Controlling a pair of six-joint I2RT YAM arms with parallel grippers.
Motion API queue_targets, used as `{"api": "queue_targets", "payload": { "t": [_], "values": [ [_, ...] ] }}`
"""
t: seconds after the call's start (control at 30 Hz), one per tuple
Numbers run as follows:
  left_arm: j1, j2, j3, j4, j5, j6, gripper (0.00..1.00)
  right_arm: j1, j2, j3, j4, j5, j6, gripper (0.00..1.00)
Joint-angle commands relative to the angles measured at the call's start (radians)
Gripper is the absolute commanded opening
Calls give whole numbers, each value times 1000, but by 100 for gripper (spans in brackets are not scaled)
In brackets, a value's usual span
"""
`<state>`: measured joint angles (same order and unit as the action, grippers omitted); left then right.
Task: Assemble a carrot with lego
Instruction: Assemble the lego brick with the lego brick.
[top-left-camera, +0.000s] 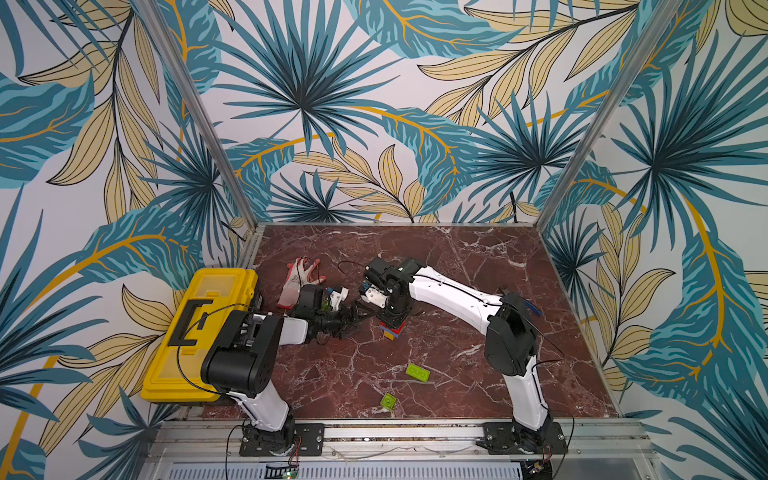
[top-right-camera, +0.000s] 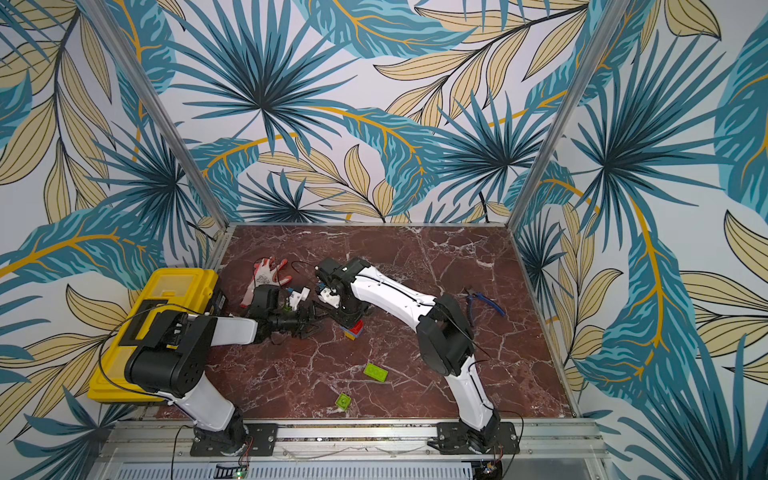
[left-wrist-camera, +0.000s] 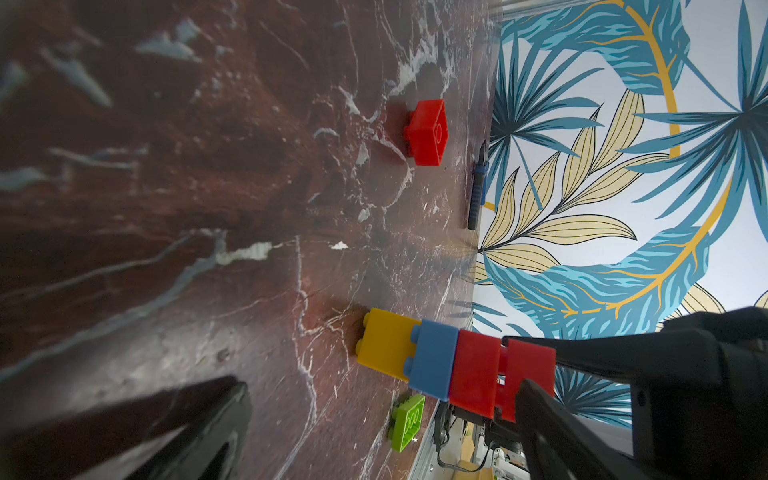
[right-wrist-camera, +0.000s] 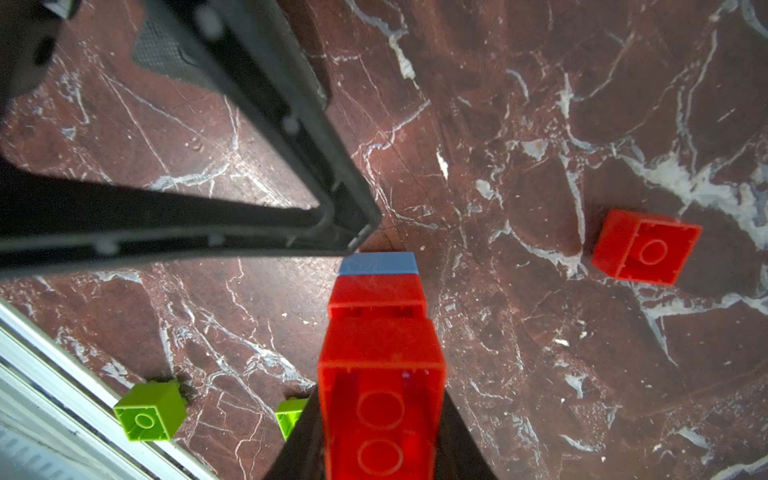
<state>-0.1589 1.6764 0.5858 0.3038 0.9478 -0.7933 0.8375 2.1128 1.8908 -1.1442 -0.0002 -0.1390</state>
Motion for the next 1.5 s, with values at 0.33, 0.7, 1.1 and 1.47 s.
{"api": "queue_targets", "payload": {
  "t": [0.33,0.7,1.1,1.47],
  "values": [
    [-36,46,31,26,52,18,99,-4,67,10,-6,-24,9,16],
    [-40,56,39,26,52,17,99,1,74,-26,-25,-24,76,16],
    [-40,58,39,26,53,17,99,21,77,-127,62,0,173,16],
    [-39,60,40,26,53,17,99,36,122,-158,94,10,217,16]
  ]
}}
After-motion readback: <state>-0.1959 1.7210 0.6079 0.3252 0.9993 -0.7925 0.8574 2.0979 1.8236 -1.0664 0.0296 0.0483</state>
